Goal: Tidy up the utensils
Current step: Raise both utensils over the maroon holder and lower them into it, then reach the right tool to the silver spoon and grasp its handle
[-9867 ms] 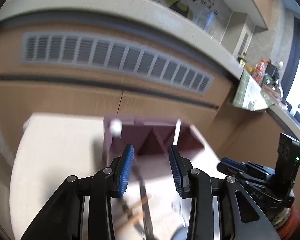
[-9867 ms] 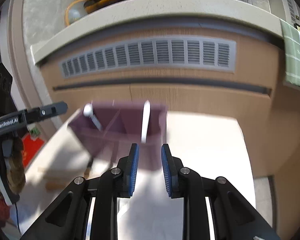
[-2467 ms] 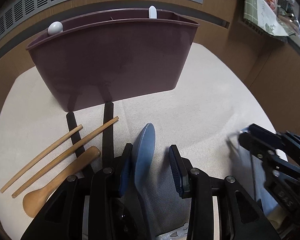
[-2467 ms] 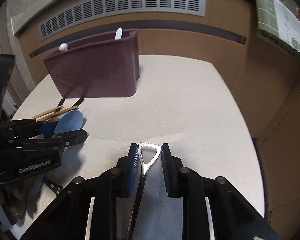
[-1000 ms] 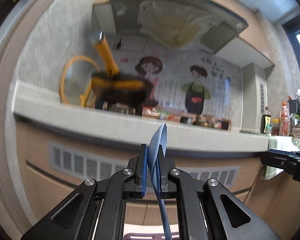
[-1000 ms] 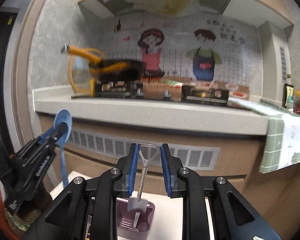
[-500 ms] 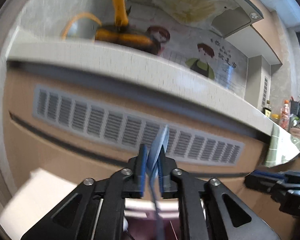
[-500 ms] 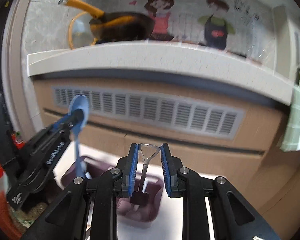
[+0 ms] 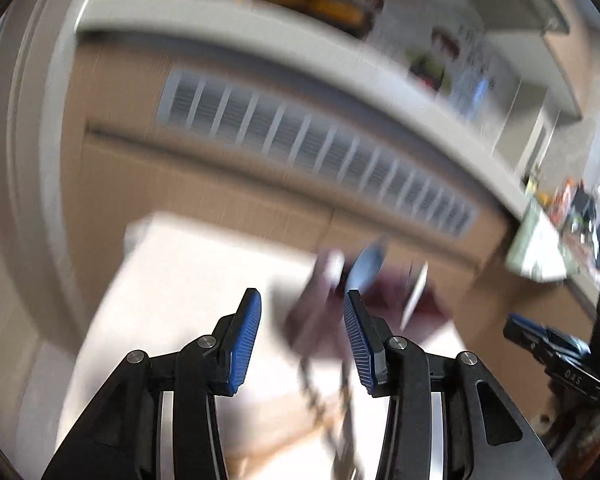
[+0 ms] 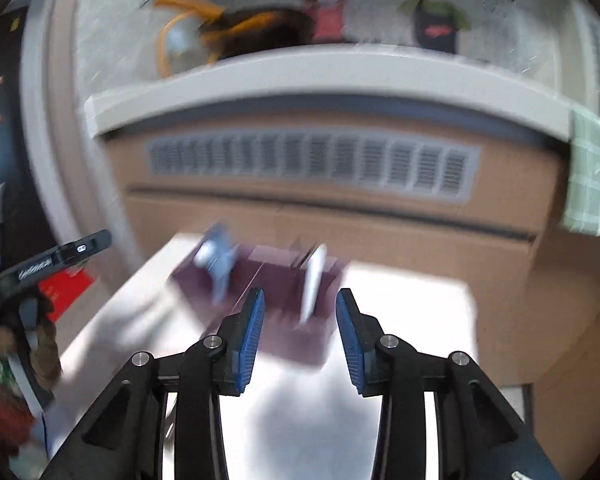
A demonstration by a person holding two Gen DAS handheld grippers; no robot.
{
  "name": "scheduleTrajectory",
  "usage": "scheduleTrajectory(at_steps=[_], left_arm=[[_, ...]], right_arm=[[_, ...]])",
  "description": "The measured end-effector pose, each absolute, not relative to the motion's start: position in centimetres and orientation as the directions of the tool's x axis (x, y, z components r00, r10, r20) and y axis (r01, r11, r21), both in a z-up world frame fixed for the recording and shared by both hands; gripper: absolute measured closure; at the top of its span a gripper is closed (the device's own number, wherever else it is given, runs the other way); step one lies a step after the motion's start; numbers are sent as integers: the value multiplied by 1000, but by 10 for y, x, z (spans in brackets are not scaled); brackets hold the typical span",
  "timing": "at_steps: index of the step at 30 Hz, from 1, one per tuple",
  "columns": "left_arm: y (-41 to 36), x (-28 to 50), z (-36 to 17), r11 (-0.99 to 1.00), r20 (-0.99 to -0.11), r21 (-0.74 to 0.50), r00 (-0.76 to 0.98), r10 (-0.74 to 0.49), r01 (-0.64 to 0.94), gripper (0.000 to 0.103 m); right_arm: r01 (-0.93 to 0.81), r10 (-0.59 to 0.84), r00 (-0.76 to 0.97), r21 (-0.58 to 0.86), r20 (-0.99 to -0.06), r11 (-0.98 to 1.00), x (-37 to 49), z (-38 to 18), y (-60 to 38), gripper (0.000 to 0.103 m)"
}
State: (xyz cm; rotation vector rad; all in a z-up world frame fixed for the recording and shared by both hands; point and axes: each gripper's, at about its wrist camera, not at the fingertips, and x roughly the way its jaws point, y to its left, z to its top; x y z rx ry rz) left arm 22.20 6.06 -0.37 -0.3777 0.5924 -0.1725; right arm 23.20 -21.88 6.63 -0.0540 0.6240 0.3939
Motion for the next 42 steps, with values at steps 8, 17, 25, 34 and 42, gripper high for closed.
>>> scheduleTrajectory(at_steps=[8,17,25,34,42], left_arm=[[88,145,-67,969,-719,-237,684,-122,-76,59],[117,123,-71,960,-739,-245,668,-94,-136,59],[118,126,-74,957,-748,-257,655,-107,-137,59],[79,138,-76,966,-766,-256,618,-178,-38,59],[36,150,-79,966,-783,-253,576,-235,51,59]], right_arm=[[-704,507,428,76,-748,706,161,-21,-138,68],[-847,475,303,-5,-826,532,156,-63,-57,69],[-837,439,309,-22,-844,547,158,-75,-56,70],[-685,498,391,116,-774,719,136,-54,-118,98],[-498,465,434,225,-771,837,149,-60,-201,87]])
